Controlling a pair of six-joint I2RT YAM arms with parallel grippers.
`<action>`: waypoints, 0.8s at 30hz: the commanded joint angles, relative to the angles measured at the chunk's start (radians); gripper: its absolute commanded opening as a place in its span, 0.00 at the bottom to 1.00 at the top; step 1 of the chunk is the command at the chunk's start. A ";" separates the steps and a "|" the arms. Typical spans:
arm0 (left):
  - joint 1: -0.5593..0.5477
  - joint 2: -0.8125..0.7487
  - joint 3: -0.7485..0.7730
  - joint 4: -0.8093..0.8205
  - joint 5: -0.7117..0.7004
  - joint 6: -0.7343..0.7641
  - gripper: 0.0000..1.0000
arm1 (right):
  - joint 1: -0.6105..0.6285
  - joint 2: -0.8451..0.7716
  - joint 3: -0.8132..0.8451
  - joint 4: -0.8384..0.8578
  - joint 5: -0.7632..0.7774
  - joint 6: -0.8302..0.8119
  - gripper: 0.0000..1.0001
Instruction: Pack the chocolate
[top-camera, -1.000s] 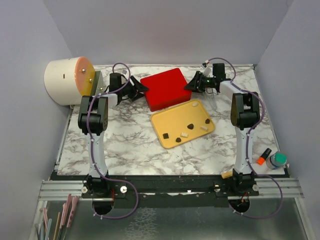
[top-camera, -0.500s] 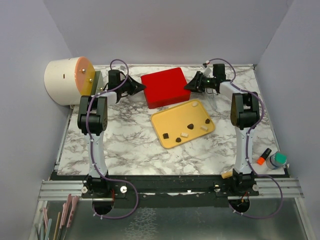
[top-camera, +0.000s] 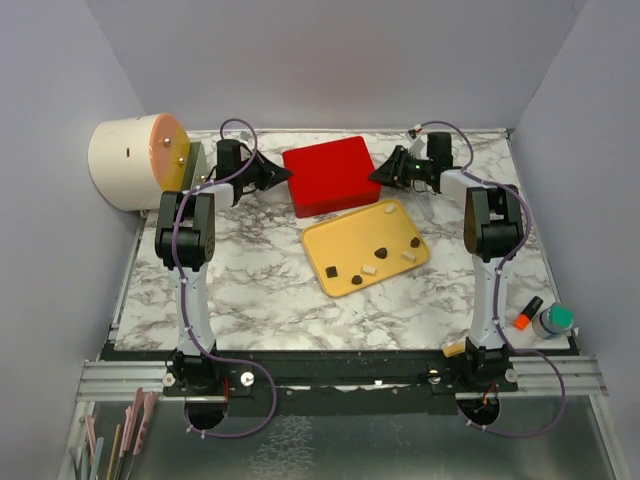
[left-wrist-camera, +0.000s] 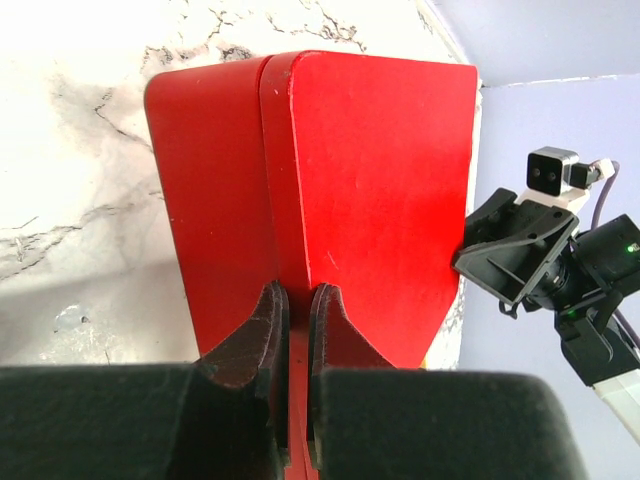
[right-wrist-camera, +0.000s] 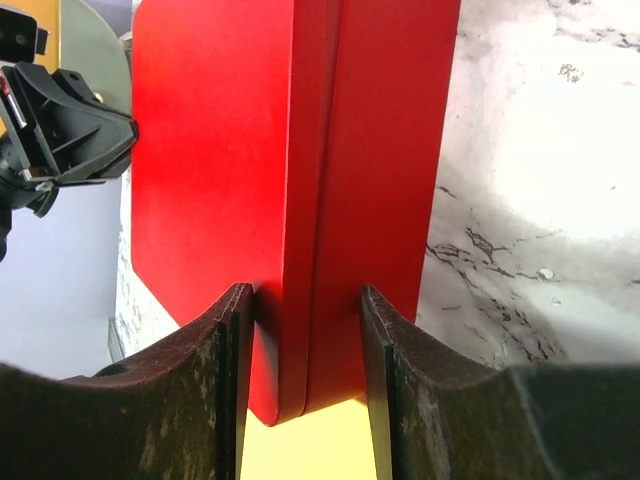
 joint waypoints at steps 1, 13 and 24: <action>-0.034 0.050 -0.012 -0.147 -0.042 0.044 0.00 | 0.068 0.028 -0.099 -0.115 0.022 -0.006 0.00; -0.034 0.077 0.046 -0.177 -0.040 0.040 0.00 | 0.109 -0.020 -0.181 -0.070 0.044 0.009 0.00; -0.022 0.041 0.031 -0.183 -0.048 0.053 0.46 | 0.100 -0.019 -0.081 -0.140 0.074 -0.036 0.46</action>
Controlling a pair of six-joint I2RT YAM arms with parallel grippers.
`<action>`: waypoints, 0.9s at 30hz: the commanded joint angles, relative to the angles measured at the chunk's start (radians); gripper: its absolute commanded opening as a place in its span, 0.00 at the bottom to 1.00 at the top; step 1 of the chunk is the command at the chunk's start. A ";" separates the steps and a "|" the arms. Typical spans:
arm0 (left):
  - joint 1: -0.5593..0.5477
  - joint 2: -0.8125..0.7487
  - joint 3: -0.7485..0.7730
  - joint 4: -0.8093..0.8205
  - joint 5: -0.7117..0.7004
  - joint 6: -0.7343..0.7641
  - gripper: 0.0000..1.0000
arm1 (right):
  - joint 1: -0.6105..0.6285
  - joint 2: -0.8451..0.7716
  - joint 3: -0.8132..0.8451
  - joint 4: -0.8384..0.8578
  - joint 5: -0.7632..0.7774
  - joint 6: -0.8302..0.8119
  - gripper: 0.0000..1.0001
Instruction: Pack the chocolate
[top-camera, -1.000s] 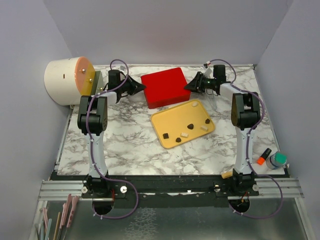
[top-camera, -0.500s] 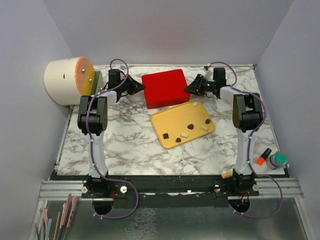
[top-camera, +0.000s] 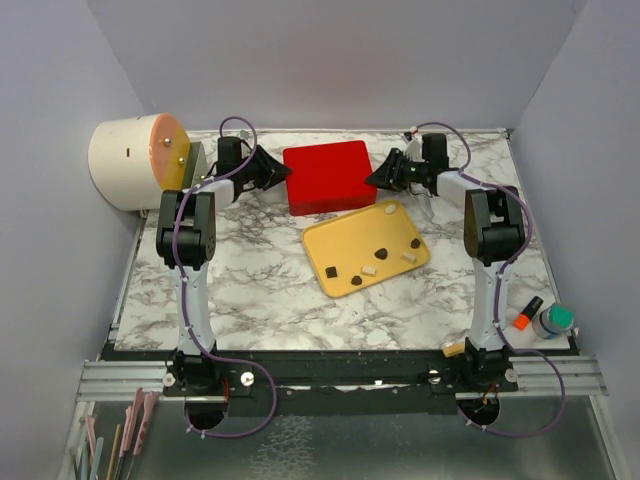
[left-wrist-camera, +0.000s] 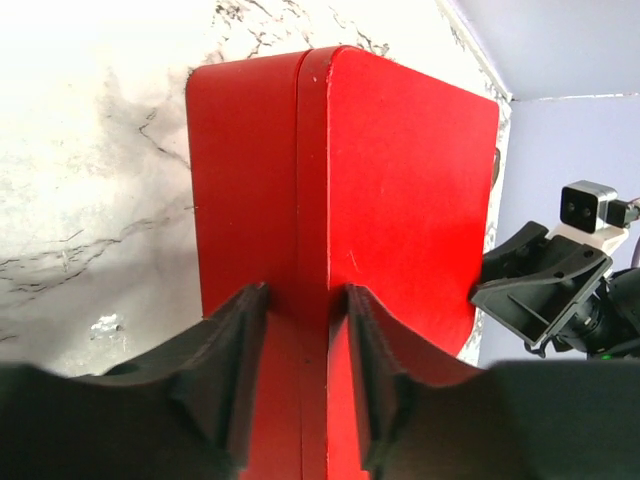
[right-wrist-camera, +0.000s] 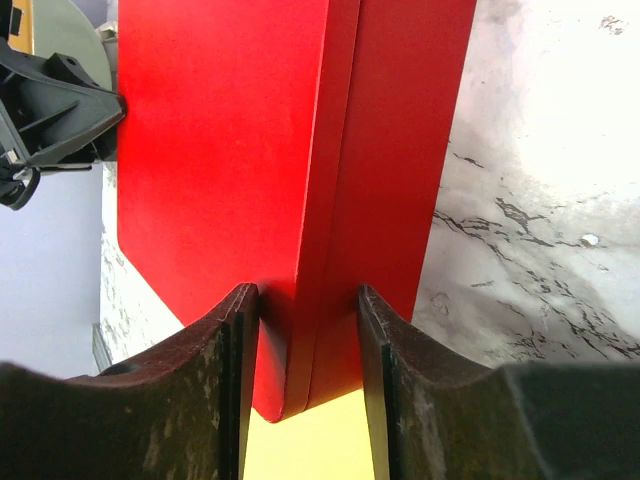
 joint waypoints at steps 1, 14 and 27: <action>-0.021 0.027 -0.034 -0.092 -0.012 0.019 0.48 | 0.064 0.053 0.002 -0.141 -0.007 -0.038 0.47; -0.006 0.027 -0.020 -0.080 -0.008 0.005 0.52 | 0.038 0.067 0.097 -0.157 -0.018 -0.046 0.53; 0.022 0.000 -0.036 0.002 0.004 -0.031 0.53 | 0.002 0.029 0.150 -0.096 -0.016 -0.023 0.56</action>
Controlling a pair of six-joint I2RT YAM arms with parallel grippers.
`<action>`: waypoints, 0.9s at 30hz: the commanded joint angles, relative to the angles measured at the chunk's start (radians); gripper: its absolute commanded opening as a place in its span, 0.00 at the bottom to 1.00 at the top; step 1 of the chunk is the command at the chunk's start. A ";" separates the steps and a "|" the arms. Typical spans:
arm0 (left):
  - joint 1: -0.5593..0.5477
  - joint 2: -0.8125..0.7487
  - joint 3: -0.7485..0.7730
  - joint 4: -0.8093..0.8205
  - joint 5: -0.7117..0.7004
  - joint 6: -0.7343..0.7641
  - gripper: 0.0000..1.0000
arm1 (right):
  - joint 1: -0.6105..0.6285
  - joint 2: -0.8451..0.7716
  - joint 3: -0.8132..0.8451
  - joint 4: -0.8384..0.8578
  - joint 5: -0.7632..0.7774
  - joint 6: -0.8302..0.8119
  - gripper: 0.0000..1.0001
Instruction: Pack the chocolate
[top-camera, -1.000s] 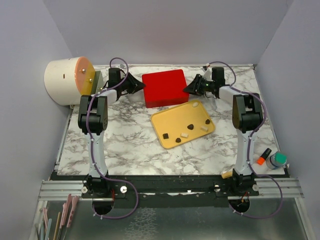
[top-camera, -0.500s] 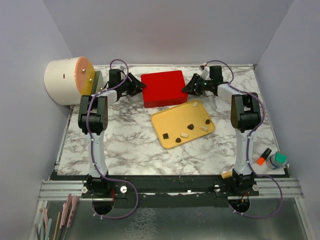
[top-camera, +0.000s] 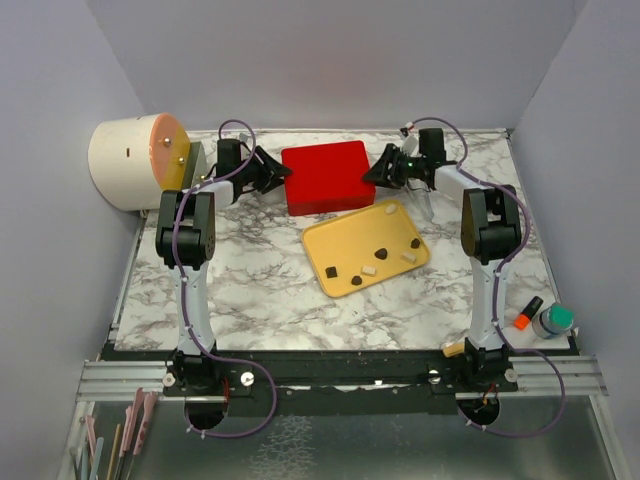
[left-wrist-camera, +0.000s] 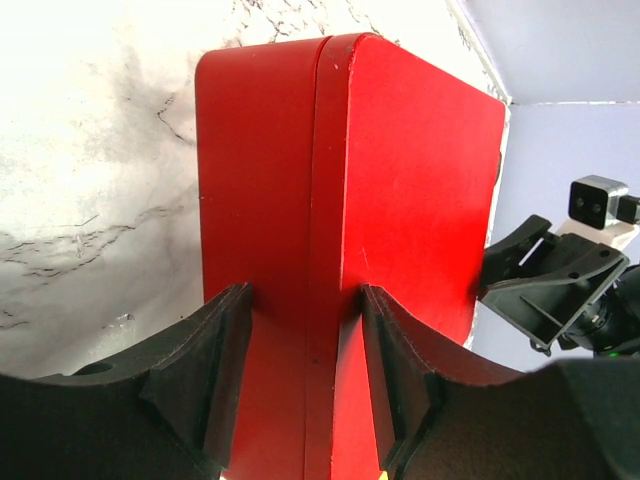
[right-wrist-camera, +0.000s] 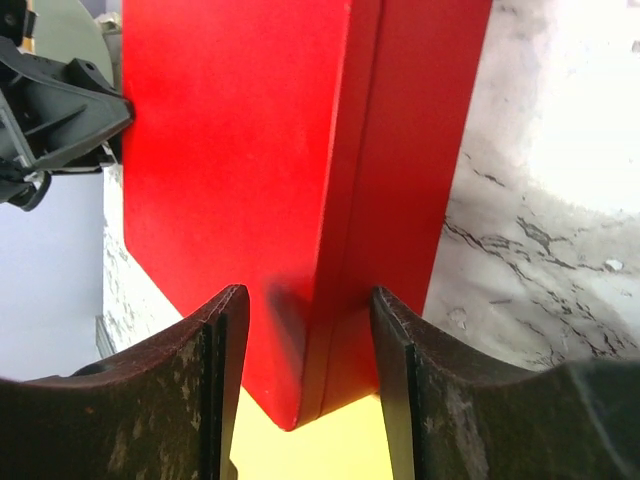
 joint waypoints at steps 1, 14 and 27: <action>0.012 -0.004 -0.016 0.011 0.009 -0.005 0.53 | -0.010 0.001 0.065 0.015 -0.010 0.002 0.57; 0.021 -0.037 0.021 0.030 0.011 -0.005 0.60 | -0.038 -0.028 0.143 0.006 0.005 -0.015 0.61; 0.030 -0.283 0.017 -0.064 -0.216 0.279 0.65 | -0.063 -0.288 0.032 -0.049 0.307 -0.314 0.61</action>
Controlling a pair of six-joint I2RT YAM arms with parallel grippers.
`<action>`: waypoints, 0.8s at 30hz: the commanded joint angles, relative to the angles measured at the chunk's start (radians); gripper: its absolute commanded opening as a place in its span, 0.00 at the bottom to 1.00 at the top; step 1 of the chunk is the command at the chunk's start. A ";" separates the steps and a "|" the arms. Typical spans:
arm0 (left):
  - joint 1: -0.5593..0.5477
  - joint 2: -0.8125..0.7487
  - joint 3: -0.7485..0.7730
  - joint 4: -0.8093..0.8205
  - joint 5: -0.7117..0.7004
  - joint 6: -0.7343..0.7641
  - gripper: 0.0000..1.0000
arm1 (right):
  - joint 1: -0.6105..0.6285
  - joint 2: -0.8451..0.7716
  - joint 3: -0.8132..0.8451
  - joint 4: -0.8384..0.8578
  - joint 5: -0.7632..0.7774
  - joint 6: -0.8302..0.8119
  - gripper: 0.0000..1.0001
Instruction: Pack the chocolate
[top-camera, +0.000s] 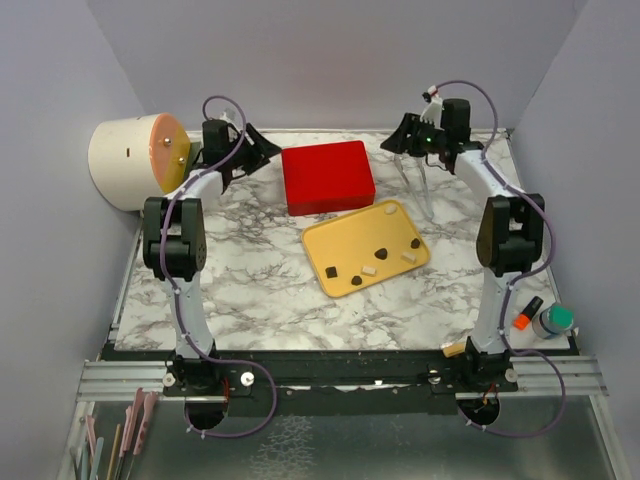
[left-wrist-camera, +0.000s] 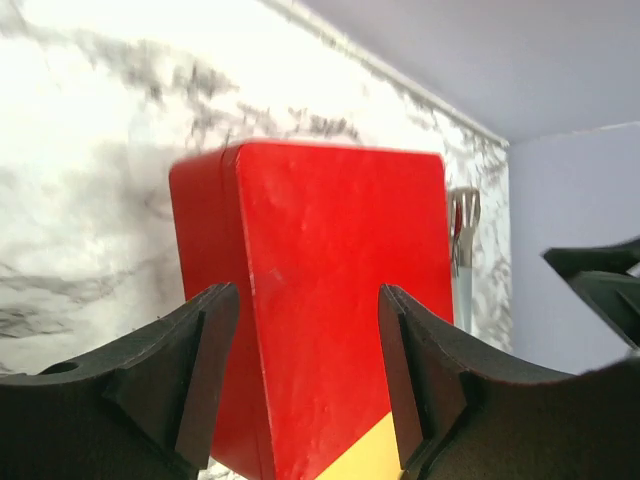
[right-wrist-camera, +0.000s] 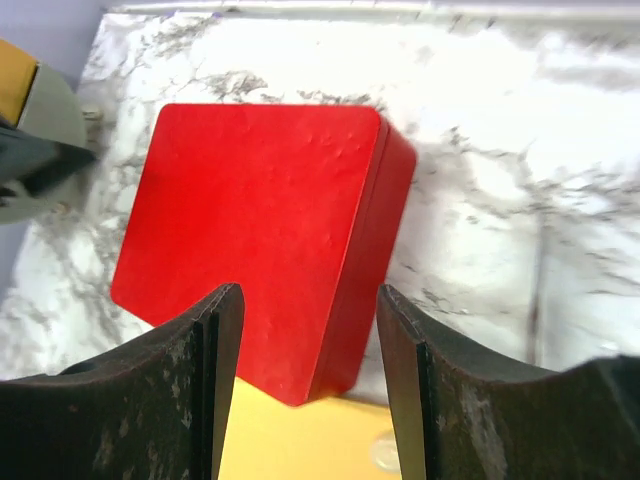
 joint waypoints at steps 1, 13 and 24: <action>0.005 -0.205 -0.043 0.014 -0.193 0.213 0.65 | -0.015 -0.181 -0.087 0.001 0.189 -0.186 0.61; -0.008 -0.484 -0.563 0.479 -0.533 0.522 0.65 | -0.018 -0.464 -0.502 0.264 0.593 -0.281 0.92; -0.013 -0.481 -0.678 0.588 -0.576 0.574 0.64 | -0.017 -0.449 -0.563 0.349 0.782 -0.362 0.96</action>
